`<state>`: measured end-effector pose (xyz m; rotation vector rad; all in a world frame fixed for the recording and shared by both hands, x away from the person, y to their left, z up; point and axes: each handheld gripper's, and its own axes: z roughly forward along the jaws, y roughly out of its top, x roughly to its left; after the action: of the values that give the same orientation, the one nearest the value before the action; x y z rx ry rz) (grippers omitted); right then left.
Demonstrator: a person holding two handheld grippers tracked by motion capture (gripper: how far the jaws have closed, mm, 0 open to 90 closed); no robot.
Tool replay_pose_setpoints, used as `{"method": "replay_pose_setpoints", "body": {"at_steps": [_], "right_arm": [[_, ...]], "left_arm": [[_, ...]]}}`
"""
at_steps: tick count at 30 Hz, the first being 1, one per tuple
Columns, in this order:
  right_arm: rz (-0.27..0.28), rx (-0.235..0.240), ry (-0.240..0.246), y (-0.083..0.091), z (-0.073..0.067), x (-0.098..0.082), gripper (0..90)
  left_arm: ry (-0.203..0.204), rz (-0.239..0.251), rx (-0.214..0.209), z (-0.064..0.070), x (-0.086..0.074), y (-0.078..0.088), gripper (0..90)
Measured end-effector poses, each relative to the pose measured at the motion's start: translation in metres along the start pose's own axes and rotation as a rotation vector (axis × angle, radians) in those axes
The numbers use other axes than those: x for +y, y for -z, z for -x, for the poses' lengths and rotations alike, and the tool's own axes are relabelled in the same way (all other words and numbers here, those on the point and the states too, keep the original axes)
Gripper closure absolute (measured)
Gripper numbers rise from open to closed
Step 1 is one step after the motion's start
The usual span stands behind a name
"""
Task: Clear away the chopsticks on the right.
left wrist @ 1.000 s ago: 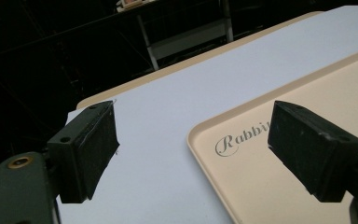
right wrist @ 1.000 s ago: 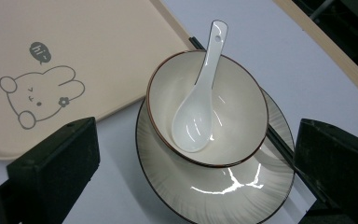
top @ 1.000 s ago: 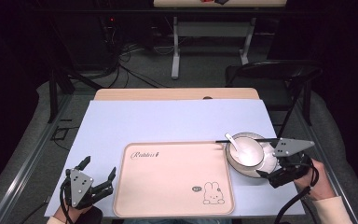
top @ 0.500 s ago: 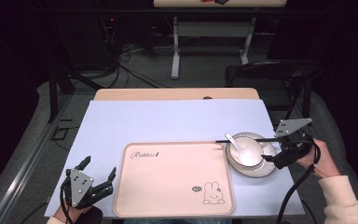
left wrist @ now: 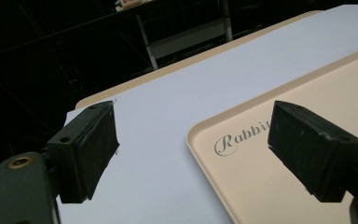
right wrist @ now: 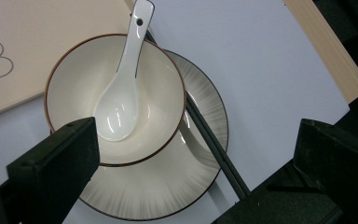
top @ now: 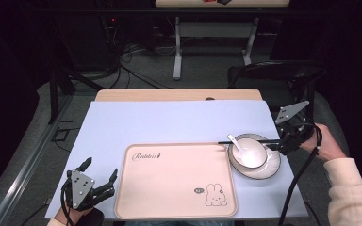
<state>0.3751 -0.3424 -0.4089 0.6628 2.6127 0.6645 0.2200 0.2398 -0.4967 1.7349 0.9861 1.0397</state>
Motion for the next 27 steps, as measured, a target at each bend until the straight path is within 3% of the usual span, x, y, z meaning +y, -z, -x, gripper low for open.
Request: {"method": "replay_pose_setpoints", "body": {"at_steps": [3,4,10,18,23,27], "right_arm": [[0.000,0.000,0.000,0.000,0.000,0.000,0.0],[-0.062,0.023,0.040,-0.012,0.018,0.006,0.0],[-0.106,0.054,0.059,-0.031,0.031,0.003,1.0],[-0.152,0.061,0.073,-0.048,0.041,0.000,4.4],[-0.169,0.057,0.085,-0.059,0.042,-0.004,14.2],[-0.200,0.019,0.112,-0.065,0.037,-0.008,27.8]], "left_arm": [[0.002,0.001,0.000,0.000,0.000,0.000,15.5],[0.002,0.001,0.000,0.000,0.000,0.000,15.5],[-0.002,-0.001,-0.002,0.000,0.000,0.000,15.5],[-0.001,0.000,-0.003,0.000,0.000,0.000,15.5],[0.000,0.000,-0.002,0.000,0.000,0.000,15.5],[0.000,0.000,-0.003,0.000,0.000,0.000,15.5]]}}
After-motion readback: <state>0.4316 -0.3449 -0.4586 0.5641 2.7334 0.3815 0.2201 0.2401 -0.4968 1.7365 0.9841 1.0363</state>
